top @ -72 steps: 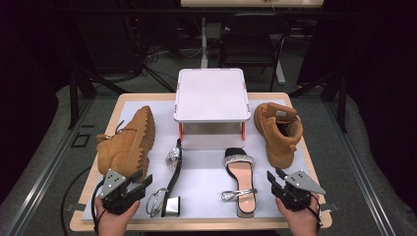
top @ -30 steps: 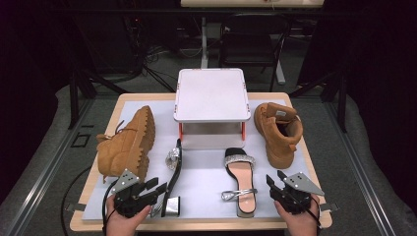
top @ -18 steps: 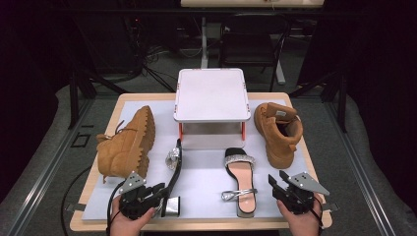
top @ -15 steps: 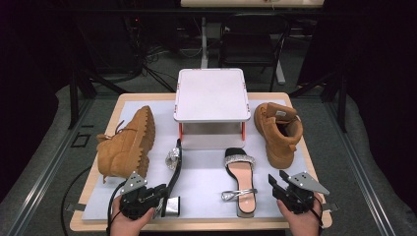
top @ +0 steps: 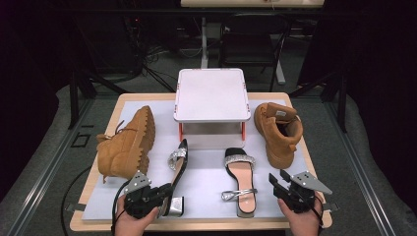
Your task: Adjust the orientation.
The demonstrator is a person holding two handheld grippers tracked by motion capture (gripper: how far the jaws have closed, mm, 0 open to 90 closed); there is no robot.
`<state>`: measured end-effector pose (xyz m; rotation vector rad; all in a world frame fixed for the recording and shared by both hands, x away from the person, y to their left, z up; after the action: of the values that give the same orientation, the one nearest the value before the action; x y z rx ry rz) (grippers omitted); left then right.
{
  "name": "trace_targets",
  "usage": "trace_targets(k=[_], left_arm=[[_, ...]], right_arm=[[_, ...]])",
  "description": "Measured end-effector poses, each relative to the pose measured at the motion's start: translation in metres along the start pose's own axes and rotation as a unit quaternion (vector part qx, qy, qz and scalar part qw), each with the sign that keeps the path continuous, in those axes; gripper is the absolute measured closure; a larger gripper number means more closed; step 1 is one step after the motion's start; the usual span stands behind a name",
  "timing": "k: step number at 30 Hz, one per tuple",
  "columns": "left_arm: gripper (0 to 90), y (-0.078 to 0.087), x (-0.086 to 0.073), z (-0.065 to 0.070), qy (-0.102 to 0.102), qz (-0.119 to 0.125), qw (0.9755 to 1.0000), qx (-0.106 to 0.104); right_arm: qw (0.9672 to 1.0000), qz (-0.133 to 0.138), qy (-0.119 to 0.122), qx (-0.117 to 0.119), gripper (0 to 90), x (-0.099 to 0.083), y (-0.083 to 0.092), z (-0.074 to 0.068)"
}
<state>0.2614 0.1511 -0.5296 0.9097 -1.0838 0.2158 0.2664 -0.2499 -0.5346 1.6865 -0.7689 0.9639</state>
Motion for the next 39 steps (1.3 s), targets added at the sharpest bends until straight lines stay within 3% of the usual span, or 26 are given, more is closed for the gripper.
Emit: trace_targets(k=[5, 17, 20, 24, 28, 31, 35, 36, 37, 39], left_arm=[[81.1, -0.01, 0.007, 0.007, -0.018, -0.008, 0.9997, -0.012], [81.2, -0.027, 0.01, 0.016, -0.016, -0.015, 0.9995, -0.025], [81.2, -0.033, 0.01, 0.019, -0.024, -0.02, 0.9991, -0.027], [81.2, -0.047, 0.011, 0.026, -0.04, -0.043, 0.9978, -0.029], [81.2, -0.051, 0.011, 0.029, -0.054, -0.05, 0.997, -0.026], [81.1, -0.051, 0.011, 0.029, -0.053, -0.052, 0.9969, -0.028], [79.7, -0.051, 0.01, 0.03, -0.046, -0.035, 0.9977, -0.035], [75.6, -0.051, 0.01, 0.03, -0.046, -0.035, 0.9977, -0.035], [70.2, -0.047, 0.013, 0.031, -0.053, -0.015, 0.9977, -0.039], [66.7, -0.042, 0.016, 0.031, -0.052, -0.007, 0.9979, -0.038]], right_arm=[[1.0, 0.0, -0.007, 0.002, 55.1, 0.0, 0.0, 0.001], [0.9998, -0.003, -0.021, 0.004, 54.7, 0.0, 0.0, 0.006], [0.9997, -0.005, -0.022, 0.003, 54.7, 0.0, 0.0, 0.006], [0.9997, -0.001, -0.024, 0.001, 54.4, 0.0, 0.001, 0.006], [0.9997, -0.002, -0.025, 0.001, 54.1, 0.0, 0.001, 0.007], [0.9997, -0.004, -0.026, 0.003, 54.0, 0.0, 0.001, 0.008], [0.9996, 0.0, -0.029, 0.004, 53.6, 0.001, 0.003, 0.009], [0.9996, -0.001, -0.027, 0.004, 53.6, 0.001, 0.003, 0.009], [0.9996, -0.002, -0.027, 0.003, 53.6, 0.001, 0.002, 0.009], [0.9997, -0.004, -0.024, 0.004, 53.6, 0.001, 0.002, 0.008]])
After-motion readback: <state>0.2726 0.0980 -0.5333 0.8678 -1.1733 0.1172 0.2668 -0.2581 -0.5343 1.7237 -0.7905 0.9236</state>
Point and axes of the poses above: each handheld gripper's, and its own axes: y roughly backward along the jaws, x roughly out of its top, z roughly to its right, the point moved 3 cm from there along -y, roughly forward along the jaws, and after that the axes turned 7 degrees about -y, right-handed, at the moved point
